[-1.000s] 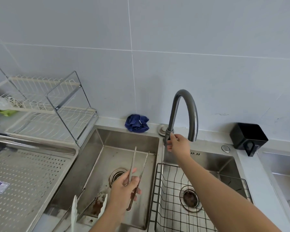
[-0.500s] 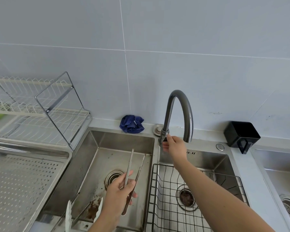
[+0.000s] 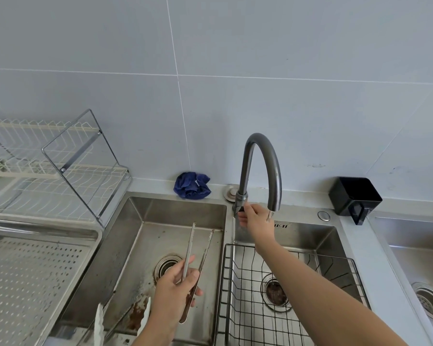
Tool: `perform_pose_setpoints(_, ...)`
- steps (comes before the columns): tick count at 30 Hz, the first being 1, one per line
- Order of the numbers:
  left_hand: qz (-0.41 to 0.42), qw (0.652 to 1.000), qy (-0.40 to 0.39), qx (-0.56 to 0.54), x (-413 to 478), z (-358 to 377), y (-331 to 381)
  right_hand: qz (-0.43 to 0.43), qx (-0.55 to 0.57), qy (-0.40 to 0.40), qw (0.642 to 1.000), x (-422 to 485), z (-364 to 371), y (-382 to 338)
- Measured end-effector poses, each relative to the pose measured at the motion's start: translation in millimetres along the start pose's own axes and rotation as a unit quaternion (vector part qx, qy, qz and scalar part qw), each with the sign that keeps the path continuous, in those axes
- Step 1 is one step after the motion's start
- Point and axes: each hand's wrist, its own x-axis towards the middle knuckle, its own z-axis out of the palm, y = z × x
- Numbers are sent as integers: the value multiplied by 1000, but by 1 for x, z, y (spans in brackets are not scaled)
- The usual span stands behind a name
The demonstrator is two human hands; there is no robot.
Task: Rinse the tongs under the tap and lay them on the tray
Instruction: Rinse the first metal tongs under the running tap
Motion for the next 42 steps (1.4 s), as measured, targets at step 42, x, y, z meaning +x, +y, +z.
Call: perform_pose_setpoints(42, 105, 962, -13, 250, -17, 46, -11, 24, 20, -97, 995, -77, -9, 28)
